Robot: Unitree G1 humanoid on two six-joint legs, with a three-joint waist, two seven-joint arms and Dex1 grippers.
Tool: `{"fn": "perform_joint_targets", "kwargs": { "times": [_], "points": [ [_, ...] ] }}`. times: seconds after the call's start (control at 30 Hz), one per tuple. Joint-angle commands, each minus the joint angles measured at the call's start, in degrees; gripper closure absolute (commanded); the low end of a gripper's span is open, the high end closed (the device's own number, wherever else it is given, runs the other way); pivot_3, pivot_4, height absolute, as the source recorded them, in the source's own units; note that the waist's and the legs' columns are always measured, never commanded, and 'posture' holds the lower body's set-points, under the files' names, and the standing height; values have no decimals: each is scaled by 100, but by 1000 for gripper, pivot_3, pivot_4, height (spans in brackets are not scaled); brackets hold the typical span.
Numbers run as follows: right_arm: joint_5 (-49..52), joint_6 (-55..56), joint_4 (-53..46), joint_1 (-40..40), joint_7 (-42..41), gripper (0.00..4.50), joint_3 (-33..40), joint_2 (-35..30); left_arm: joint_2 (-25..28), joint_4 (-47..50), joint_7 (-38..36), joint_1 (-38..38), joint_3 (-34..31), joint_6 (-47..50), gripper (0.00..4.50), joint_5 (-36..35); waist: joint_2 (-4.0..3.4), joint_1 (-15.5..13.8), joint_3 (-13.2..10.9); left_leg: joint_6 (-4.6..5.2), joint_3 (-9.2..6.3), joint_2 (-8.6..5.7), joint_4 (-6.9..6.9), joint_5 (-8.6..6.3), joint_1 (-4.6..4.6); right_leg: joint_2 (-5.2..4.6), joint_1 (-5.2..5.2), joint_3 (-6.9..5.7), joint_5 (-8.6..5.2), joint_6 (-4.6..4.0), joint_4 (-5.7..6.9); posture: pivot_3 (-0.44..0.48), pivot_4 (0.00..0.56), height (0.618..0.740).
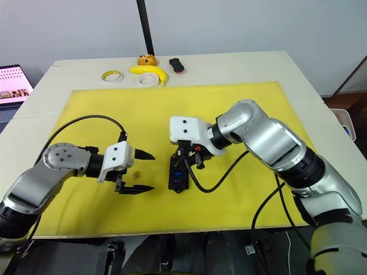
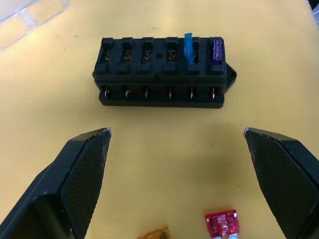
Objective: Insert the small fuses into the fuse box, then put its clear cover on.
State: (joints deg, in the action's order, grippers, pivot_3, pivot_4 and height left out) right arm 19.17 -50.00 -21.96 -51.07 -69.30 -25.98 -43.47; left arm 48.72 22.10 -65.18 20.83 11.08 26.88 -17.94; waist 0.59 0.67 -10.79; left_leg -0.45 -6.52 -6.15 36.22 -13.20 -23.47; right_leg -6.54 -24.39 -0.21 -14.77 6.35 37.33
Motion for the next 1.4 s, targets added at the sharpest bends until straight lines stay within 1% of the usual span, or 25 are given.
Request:
{"fn": "perform_joint_targets", "kwargs": {
  "times": [0.03,0.1,0.2,0.3,0.33,0.37,0.67,1.2,1.4],
  "points": [
    [579,647,58,583,-232,3207,771,141,-5,68,30,48,-118,-99,0,0,-1,-4,0,1,1,-1,0,-1,0,0,3,0,0,1,-2,0,150,740],
    [801,374,208,730,39,3207,1054,347,-27,72,48,45,-99,-92,0,2,-1,18,-1,2,1,-1,4,-1,0,0,4,0,3,5,-1,0,150,740],
    [770,609,160,1035,174,3207,1141,422,-52,75,61,51,-87,-66,0,-7,-1,24,0,-2,1,3,3,1,3,3,2,3,7,2,1,0,150,740],
    [730,753,96,1278,276,3994,1129,471,-64,63,59,61,-81,-58,0,-9,0,2,0,-2,-2,3,0,2,3,4,3,2,7,2,-2,0,150,740],
    [721,796,81,1337,286,4365,1121,478,-72,56,63,71,-74,-54,0,-7,0,4,0,-1,-1,1,1,1,3,3,3,2,7,2,-2,0,150,740],
    [715,829,71,1394,304,4488,1104,494,-81,48,67,79,-67,-49,0,-6,0,7,0,-1,0,0,2,1,2,2,3,3,7,2,-2,0,150,740],
    [499,1018,325,1619,512,4488,860,665,-118,32,69,74,-37,-61,0,36,0,7,0,-2,0,2,3,1,3,4,3,3,7,2,-2,0,150,740],
    [246,1154,569,1771,554,4488,646,711,-198,175,117,19,0,29,0,15,0,8,0,-2,-1,2,2,1,3,5,3,2,7,2,-2,0,150,740],
    [148,1190,515,1855,486,4488,536,616,-206,138,104,53,-1,19,0,24,0,8,0,-2,-1,2,2,1,3,5,4,2,7,2,-2,0,150,740]
  ]
}}
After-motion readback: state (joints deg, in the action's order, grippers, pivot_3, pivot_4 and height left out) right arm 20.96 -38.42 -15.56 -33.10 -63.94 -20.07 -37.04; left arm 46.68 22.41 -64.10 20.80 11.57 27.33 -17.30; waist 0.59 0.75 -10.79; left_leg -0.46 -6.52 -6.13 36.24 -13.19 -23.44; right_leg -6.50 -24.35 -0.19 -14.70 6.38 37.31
